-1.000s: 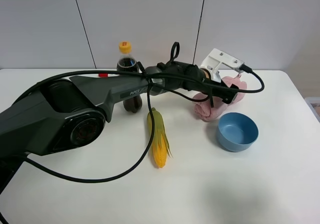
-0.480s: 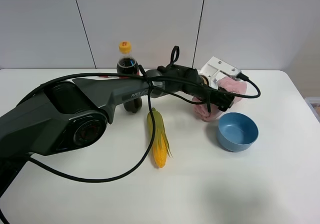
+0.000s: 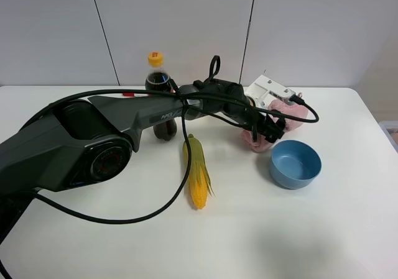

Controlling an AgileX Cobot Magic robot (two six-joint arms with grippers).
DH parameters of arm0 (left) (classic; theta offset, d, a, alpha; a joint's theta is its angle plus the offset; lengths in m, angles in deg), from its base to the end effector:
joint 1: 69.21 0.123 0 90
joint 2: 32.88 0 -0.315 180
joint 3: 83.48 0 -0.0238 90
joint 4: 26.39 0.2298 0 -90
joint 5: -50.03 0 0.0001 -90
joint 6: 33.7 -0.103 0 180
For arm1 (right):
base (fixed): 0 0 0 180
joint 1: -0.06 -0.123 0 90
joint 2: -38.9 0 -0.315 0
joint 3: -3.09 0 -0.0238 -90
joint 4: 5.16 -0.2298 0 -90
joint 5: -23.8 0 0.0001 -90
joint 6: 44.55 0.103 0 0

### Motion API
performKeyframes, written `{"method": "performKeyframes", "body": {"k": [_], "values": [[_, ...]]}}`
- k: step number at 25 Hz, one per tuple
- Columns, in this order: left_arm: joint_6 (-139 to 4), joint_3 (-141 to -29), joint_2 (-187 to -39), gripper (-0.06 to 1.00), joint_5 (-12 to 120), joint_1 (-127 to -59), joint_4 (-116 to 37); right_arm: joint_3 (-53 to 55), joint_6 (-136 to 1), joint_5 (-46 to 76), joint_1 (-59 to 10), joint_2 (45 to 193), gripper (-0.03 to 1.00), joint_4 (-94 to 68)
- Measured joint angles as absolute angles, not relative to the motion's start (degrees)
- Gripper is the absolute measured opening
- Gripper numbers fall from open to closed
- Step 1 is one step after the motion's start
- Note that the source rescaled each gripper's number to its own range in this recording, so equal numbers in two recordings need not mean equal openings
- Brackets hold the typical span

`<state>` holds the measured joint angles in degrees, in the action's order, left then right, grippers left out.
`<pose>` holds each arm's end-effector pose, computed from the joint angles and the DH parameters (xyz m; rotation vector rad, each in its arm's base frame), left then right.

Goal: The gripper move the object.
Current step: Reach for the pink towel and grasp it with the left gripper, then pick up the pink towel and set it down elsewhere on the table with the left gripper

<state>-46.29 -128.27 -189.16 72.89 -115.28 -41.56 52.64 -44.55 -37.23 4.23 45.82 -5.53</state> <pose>0.3983 -0.4286 0.1169 0.9551 2.1897 -0.5234 -0.0428 0.0037 0.2601 0.0743 2.0496 -0.0375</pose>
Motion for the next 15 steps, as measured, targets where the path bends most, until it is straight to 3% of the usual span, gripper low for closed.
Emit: {"method": "performKeyframes", "body": {"k": [3, 9, 15], "values": [[-46.3, -128.3, -189.2, 0.75, 73.1, -115.3, -41.6, 52.6, -44.5, -37.2, 4.2, 45.8, 1.00, -5.5], [-46.3, -128.3, -189.2, 0.02, 73.9, -115.3, -41.5, 52.6, -44.5, -37.2, 4.2, 45.8, 1.00, -5.5], [-46.4, -128.3, -187.4, 0.00, 74.5, -115.3, -39.7, 52.6, -44.5, -37.2, 4.2, 45.8, 1.00, -5.5]]}}
